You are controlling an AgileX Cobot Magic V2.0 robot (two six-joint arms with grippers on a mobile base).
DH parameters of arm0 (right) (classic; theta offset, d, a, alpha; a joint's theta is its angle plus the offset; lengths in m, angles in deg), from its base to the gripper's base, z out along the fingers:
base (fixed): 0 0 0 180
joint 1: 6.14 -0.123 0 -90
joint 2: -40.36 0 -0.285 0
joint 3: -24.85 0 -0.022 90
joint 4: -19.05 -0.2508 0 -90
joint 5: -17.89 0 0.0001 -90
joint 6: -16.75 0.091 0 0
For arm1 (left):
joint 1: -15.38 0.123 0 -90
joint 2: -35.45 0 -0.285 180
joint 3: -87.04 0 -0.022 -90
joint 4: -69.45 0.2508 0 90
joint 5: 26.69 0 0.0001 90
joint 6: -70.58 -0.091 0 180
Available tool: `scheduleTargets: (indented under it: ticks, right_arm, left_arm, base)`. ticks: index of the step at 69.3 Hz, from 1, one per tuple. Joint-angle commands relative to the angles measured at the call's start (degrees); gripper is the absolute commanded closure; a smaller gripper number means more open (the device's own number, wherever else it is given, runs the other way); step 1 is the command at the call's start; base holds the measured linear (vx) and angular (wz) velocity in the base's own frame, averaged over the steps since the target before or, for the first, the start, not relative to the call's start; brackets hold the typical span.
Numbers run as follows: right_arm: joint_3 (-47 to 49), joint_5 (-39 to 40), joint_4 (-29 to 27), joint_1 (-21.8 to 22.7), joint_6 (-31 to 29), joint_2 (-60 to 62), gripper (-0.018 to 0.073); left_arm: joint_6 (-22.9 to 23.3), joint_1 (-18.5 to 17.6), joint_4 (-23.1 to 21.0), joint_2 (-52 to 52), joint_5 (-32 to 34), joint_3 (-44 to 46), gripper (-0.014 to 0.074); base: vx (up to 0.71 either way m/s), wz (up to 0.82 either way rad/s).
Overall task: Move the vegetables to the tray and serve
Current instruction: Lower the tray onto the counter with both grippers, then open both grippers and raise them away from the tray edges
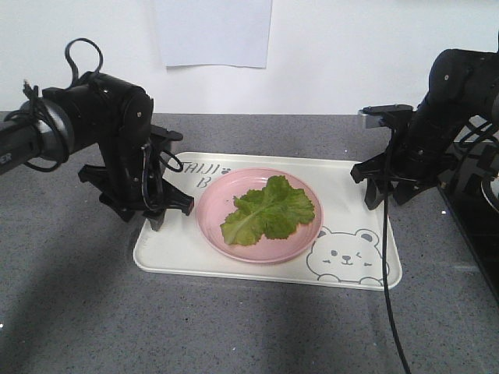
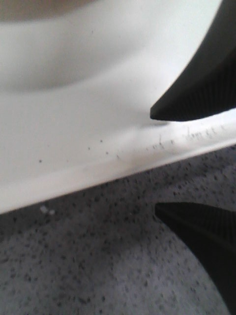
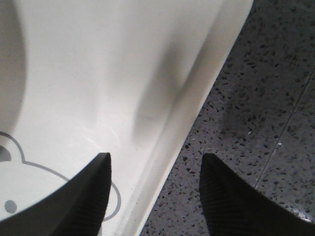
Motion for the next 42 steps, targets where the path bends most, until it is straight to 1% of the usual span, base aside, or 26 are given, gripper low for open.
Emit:
scheduleTargets:
  ticks: [1, 9, 15, 20, 21, 22, 25, 27, 30, 37, 42]
  right_arm:
    - [1.62, -0.59, -0.07, 0.14, 0.66, 5.15, 0.0157]
    - [1.62, 0.82, -0.58, 0.14, 1.4, 7.64, 0.0171]
    - [1.62, 2.13, -1.46, 0.14, 1.4, 10.19, 0.0205]
    - [1.62, 4.24, -2.6, 0.14, 1.18, 12.3, 0.0262]
    - [1.62, 4.63, -2.81, 0.14, 1.18, 12.79, 0.0285]
    - [1.62, 4.82, -2.94, 0.14, 1.18, 13.04, 0.0285]
    - [1.62, 6.08, -3.62, 0.14, 1.17, 14.89, 0.0345]
    - [1.62, 7.02, -3.93, 0.09, 1.11, 15.7, 0.0373]
    - [1.62, 8.41, -4.19, -0.04, 0.84, 17.53, 0.0442]
    - [1.62, 9.87, -5.7, -0.04, -1.13, 21.04, 0.0575]
    - [1.62, 9.99, -7.24, 0.03, -3.47, 23.7, 0.0571]
  left_arm:
    - [0.39, -0.33, 1.67, -5.29, -1.57, 1.73, 0.0218]
    - [0.39, -0.33, 1.67, -7.66, -1.57, 1.73, 0.0218]
    - [0.54, -0.33, 1.6, -9.43, -1.3, 1.73, 0.0221]
    - [0.87, -0.33, 1.66, -11.21, -0.13, 1.73, 0.0239]
    - [0.87, -0.33, 1.66, -11.6, 0.2, 1.73, 0.0245]
    - [0.93, -0.33, 1.66, -11.83, 0.51, 1.73, 0.0252]
    - [1.6, -0.33, 1.66, -13.21, 1.36, 1.73, 0.0275]
    - [2.28, -0.33, 1.66, -14.19, 2.44, 1.73, 0.0305]
    - [2.8, -0.33, 1.47, -15.72, 3.77, 1.73, 0.0341]
    - [3.23, -0.33, 1.45, -19.46, 7.49, 1.73, 0.0471]
    - [3.23, -0.33, 1.45, -22.12, 9.55, 1.73, 0.0557]
  base:
    - [0.0, 0.0]
    - [0.0, 0.0]
    - [0.0, 0.0]
    - [0.0, 0.0]
    - [0.0, 0.0]
    - [0.0, 0.0]
    - [0.0, 0.0]
    - [0.0, 0.0]
    - [0.0, 0.0]
    - [0.0, 0.0]
    - [0.0, 0.0]
